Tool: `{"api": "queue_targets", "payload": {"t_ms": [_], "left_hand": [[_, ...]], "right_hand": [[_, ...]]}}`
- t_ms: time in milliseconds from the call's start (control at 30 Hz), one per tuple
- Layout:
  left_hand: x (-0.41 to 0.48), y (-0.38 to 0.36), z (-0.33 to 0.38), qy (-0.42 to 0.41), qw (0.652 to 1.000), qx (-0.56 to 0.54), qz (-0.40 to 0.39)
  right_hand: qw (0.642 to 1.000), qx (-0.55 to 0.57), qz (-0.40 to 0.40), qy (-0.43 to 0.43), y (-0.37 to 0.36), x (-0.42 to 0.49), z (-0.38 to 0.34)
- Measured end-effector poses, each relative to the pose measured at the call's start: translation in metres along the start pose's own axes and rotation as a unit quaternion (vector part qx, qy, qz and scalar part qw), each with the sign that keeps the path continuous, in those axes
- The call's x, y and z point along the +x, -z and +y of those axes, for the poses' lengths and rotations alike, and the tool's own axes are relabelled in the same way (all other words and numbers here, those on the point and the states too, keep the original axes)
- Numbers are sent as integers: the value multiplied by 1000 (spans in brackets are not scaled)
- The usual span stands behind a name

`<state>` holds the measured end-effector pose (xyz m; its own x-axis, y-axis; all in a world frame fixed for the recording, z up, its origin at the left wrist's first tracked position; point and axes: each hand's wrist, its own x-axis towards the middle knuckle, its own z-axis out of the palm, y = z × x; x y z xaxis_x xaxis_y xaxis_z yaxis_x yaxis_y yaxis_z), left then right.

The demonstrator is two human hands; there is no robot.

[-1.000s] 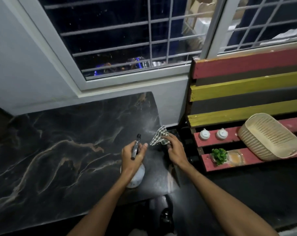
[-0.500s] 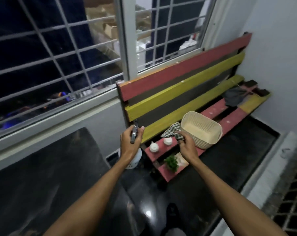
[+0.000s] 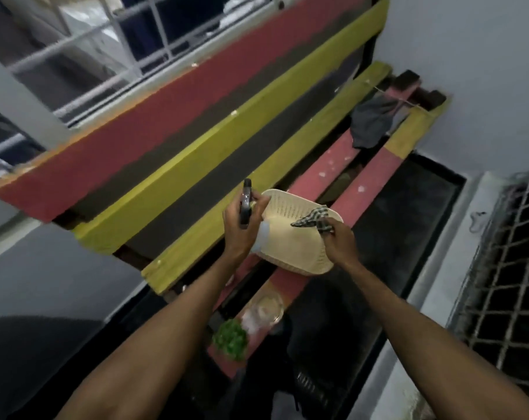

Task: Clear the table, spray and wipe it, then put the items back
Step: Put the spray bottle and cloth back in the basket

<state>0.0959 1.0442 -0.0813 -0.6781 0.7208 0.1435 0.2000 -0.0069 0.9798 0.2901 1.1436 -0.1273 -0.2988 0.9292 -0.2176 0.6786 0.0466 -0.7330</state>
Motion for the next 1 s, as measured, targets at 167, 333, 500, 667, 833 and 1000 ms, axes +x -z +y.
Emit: {"api": "queue_targets", "payload": {"t_ms": [167,333,500,667,833,1000], "left_hand": [[42,-82,-74,12,1000,-17,-10],[46,-121,-153,59,997,-7,-58],[47,-117,-195,94,986,49,-130],[52,-97,-206,118,964,87,-222],[57,-76,-209,134,925,196,-298],[68,-64,-184,133,873,308,-355]], "right_hand": [[999,-19,-38,-7,-37,71,50],[996,-58,-65,-30,-80,100,88],[992,-85,-95,-6,-109,106,114],[982,-84,-171,7,-122,106,129],[981,-68,-179,3,-120,101,118],[990,-57,-125,14,-101,89,98]]}}
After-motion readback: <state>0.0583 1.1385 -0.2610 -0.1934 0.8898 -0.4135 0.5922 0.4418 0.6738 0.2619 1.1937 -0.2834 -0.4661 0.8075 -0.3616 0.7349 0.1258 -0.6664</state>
